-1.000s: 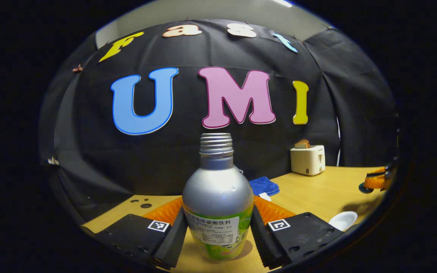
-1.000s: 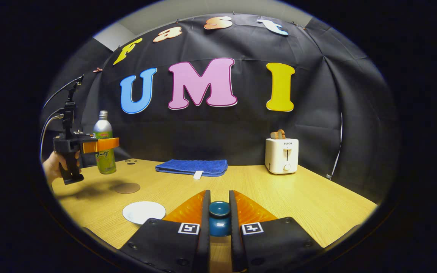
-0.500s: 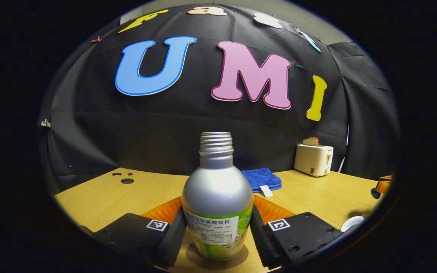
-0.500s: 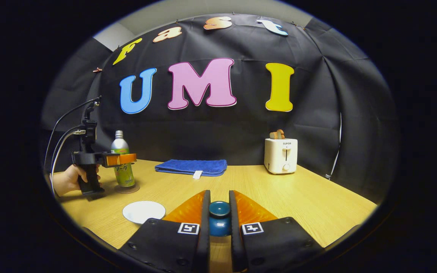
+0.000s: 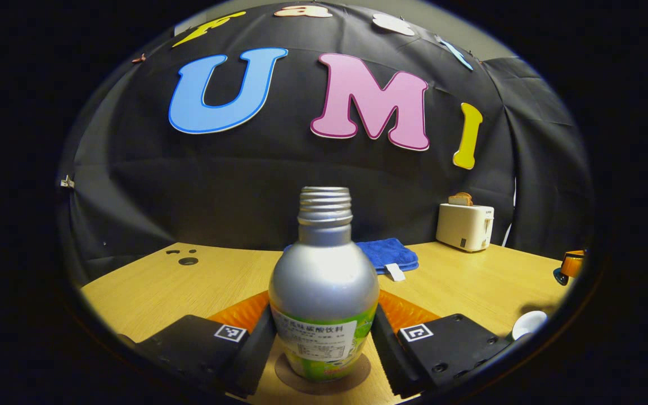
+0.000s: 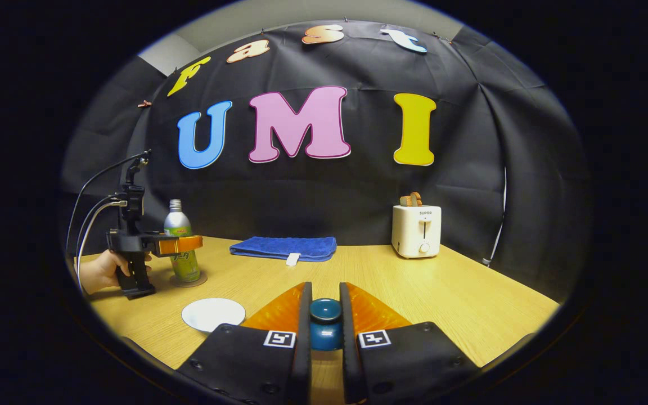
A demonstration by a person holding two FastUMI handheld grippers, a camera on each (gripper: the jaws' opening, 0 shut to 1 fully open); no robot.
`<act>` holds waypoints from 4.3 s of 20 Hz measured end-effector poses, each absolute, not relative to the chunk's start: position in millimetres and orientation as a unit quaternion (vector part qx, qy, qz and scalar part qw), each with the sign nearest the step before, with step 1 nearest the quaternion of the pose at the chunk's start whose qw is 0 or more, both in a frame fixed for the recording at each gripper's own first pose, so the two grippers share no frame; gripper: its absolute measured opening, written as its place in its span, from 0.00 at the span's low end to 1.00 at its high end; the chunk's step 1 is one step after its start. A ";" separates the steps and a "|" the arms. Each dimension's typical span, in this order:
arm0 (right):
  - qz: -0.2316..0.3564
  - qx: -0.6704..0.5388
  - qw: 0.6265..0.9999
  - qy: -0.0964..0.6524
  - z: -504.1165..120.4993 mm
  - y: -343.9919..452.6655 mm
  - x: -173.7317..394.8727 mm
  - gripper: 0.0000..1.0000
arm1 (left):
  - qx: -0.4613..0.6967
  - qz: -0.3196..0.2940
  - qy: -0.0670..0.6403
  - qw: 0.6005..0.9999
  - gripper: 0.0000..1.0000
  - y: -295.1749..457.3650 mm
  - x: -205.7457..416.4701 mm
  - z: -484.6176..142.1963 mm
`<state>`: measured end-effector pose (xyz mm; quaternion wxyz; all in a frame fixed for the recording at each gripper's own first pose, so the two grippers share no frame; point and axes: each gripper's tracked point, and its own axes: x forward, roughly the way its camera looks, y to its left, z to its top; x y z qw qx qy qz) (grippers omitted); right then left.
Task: Open the teacup lid with one hand, grasp the water bottle and pour water into the teacup with the other hand; after pouring, place the water bottle on the coaster and then close the teacup lid.
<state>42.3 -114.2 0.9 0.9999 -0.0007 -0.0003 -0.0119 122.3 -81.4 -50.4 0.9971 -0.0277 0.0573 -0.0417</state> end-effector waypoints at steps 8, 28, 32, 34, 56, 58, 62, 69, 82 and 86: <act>-0.010 -0.001 1.000 -0.001 0.8 -114.0 42.3 0.26 | -0.024 -0.018 0.102 0.994 0.98 -70.0 75.9 -67.3; 0.098 0.004 0.993 0.061 -14.5 7.8 66.7 0.26 | -0.006 -0.019 0.015 1.000 0.98 -67.1 -8.6 -43.9; 0.095 -0.014 0.991 0.096 -33.6 19.6 71.3 0.26 | -0.006 -0.021 0.016 1.000 0.98 -68.4 -7.9 -45.0; 0.099 -0.021 0.990 0.097 -32.7 26.3 70.4 0.27 | -0.006 -0.021 0.015 1.000 0.98 -67.8 -8.0 -44.3; 0.020 0.000 1.000 -0.001 -1.6 -8.8 41.7 0.98 | -0.006 -0.011 0.016 1.000 0.98 -89.6 -39.9 -43.8; 0.007 -0.001 1.000 -0.002 -2.1 -13.9 42.0 0.98 | -0.005 -0.012 0.016 1.000 0.98 -94.3 -42.0 -44.3; -0.003 -0.001 1.000 -0.003 -1.7 -17.1 37.7 0.98 | -0.006 -0.009 0.015 1.000 0.98 -96.1 -45.0 -43.2; -0.003 -0.001 1.000 -0.002 -2.3 -17.1 38.1 0.99 | -0.005 -0.009 0.015 1.000 0.98 -95.4 -43.5 -44.0; -0.003 -0.001 1.000 -0.003 -2.3 -17.0 38.3 0.98 | -0.005 -0.010 0.015 1.000 0.98 -94.8 -42.4 -45.1; -0.003 -0.001 1.000 -0.003 -2.5 -17.2 37.9 0.98 | -0.005 -0.011 0.015 1.000 0.98 -94.3 -42.4 -44.9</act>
